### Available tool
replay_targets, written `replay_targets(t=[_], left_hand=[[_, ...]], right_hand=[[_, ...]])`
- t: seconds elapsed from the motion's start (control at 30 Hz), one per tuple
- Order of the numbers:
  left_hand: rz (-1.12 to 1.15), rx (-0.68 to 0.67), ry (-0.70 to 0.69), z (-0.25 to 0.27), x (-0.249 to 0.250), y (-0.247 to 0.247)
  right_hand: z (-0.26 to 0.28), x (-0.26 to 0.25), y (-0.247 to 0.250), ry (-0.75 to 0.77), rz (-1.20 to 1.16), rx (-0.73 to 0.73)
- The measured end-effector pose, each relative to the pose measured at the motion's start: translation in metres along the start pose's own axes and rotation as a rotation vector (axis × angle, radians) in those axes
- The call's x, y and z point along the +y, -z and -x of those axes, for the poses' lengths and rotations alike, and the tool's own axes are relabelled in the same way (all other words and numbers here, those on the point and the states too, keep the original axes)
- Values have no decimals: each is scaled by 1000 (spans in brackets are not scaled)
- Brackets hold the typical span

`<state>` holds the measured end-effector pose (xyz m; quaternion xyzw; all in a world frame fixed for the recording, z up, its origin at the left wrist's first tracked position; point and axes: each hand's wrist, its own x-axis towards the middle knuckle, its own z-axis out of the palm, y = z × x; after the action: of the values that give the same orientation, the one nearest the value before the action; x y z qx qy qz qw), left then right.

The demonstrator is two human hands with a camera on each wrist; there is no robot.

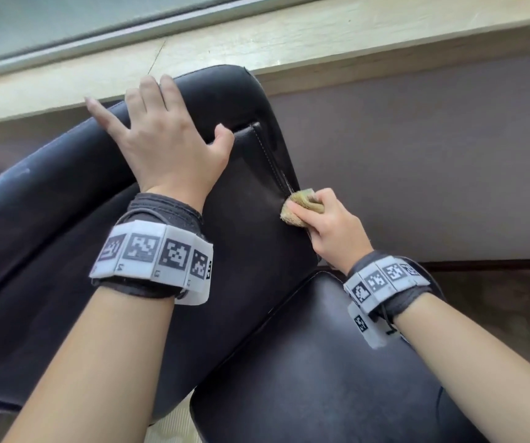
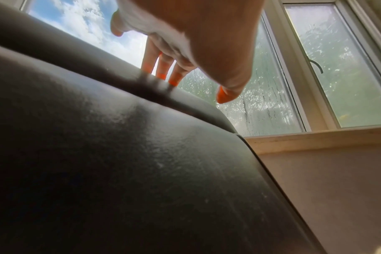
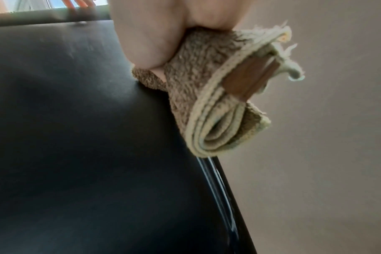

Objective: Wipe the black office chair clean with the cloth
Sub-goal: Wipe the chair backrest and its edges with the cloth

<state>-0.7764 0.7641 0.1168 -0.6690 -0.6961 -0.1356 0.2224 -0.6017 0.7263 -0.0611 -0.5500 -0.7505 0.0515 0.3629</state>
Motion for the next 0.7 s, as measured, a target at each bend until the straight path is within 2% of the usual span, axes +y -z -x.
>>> replay_targets(t=[0.1, 0.23, 0.37, 0.43, 0.57, 0.7], left_hand=[[-30, -3, -2, 3, -3, -2], [-50, 11, -6, 5, -8, -6], [-57, 21, 4, 2, -9, -8], [-49, 25, 8, 2, -10, -9], [-31, 25, 20, 0, -10, -11], [-31, 19, 25, 3, -13, -11]], right_hand=[[13, 4, 3, -53, -36, -54], [-6, -11, 15, -85, -134, 115], [-38, -40, 8, -11, -165, 223], [-37, -44, -7, -1, -132, 211], [2, -21, -31, -37, -70, 138], [22, -13, -24, -98, -90, 19]])
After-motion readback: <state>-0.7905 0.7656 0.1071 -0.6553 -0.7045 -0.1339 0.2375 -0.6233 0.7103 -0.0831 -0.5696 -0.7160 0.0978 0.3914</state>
